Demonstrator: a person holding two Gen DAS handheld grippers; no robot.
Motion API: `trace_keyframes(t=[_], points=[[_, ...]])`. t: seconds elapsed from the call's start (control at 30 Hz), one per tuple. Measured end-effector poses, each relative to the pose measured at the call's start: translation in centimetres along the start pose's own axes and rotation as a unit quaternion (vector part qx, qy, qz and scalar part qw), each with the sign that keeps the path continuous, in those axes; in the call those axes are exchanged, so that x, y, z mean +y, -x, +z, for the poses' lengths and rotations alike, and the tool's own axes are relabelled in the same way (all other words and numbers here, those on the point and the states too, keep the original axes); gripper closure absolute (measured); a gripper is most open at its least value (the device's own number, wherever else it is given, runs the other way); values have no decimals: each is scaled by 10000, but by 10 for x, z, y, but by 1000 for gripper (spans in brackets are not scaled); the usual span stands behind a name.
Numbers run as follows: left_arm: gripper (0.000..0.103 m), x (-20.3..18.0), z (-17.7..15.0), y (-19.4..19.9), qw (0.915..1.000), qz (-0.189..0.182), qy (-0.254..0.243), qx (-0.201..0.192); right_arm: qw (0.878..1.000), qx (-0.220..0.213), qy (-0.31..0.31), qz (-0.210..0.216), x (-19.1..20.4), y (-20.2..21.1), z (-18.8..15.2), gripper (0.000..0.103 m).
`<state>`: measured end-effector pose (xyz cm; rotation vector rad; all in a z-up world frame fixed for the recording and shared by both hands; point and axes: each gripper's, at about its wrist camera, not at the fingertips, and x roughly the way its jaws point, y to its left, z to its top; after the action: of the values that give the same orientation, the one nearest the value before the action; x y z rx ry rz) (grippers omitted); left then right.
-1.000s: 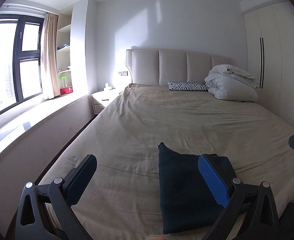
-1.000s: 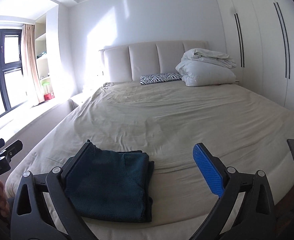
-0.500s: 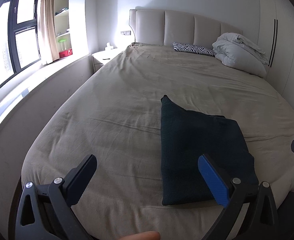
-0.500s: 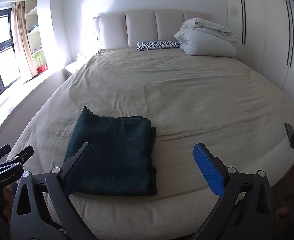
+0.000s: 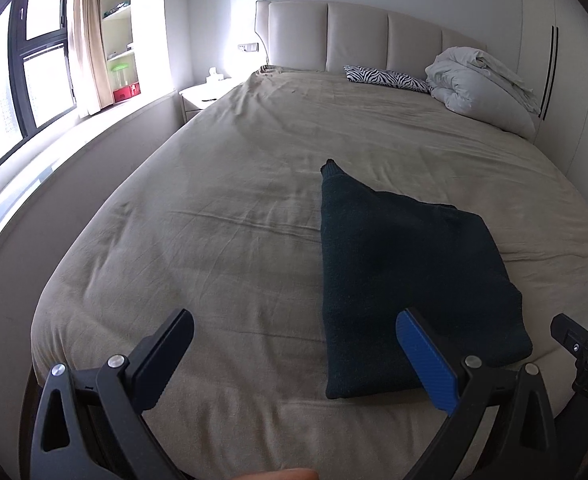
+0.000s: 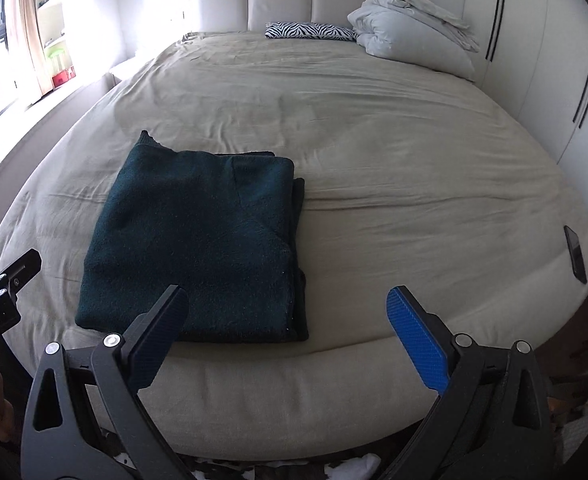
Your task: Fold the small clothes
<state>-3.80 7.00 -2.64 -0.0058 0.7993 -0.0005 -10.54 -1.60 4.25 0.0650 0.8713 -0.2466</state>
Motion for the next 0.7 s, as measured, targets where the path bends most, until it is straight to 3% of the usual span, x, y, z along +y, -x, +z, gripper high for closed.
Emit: trace_keyframes(t=[0.7], points=[[0,-2,-1,-1,10000,-21,-20,-4,9999,99,-138,23,-4,-6,-1,2]])
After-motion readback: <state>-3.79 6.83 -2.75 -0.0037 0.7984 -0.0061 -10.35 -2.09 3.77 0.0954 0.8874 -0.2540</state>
